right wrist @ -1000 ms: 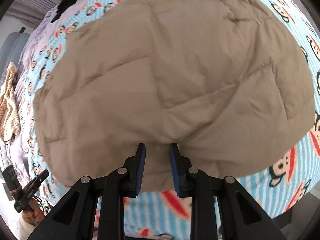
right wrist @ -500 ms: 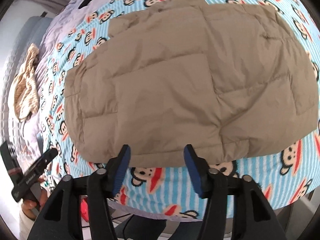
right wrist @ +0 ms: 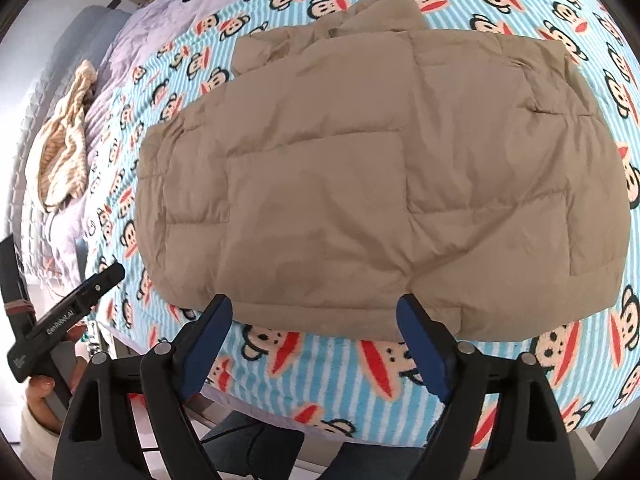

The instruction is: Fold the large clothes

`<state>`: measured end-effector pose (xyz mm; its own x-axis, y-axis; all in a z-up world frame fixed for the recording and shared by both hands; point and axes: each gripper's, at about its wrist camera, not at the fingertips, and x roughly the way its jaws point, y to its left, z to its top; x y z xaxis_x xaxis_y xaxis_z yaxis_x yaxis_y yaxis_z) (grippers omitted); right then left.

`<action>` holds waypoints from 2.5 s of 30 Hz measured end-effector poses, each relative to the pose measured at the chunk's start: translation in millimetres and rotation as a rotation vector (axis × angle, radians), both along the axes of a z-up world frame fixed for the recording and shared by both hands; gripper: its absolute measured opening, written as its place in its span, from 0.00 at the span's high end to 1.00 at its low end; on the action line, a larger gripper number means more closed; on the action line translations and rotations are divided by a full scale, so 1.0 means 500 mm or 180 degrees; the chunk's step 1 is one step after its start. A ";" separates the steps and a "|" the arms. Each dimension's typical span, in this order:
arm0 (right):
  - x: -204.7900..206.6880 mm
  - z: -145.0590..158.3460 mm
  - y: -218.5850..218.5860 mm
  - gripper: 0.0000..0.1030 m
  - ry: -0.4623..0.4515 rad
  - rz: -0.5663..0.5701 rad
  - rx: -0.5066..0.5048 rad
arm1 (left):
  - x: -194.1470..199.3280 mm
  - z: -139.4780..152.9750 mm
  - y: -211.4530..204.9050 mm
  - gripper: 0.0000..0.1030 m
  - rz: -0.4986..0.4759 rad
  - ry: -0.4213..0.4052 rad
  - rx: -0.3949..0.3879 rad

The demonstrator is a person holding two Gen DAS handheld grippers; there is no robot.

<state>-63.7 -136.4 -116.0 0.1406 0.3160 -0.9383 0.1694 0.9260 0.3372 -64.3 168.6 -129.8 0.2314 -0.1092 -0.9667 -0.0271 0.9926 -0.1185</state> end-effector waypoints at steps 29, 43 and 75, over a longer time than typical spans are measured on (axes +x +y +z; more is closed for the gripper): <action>0.091 -0.032 0.127 0.00 0.0162 -0.0460 0.0031 | 0.163 -0.121 0.137 0.08 -0.0704 0.0309 -0.0860; 0.078 -0.048 0.109 0.00 0.0274 -0.0483 -0.0014 | 0.245 -0.227 0.150 0.08 -0.0919 0.0559 -0.1811; 0.215 -0.067 -0.030 0.88 -0.0382 -0.0720 -0.0373 | 0.217 0.002 -0.073 0.76 -0.1416 0.0212 -0.2302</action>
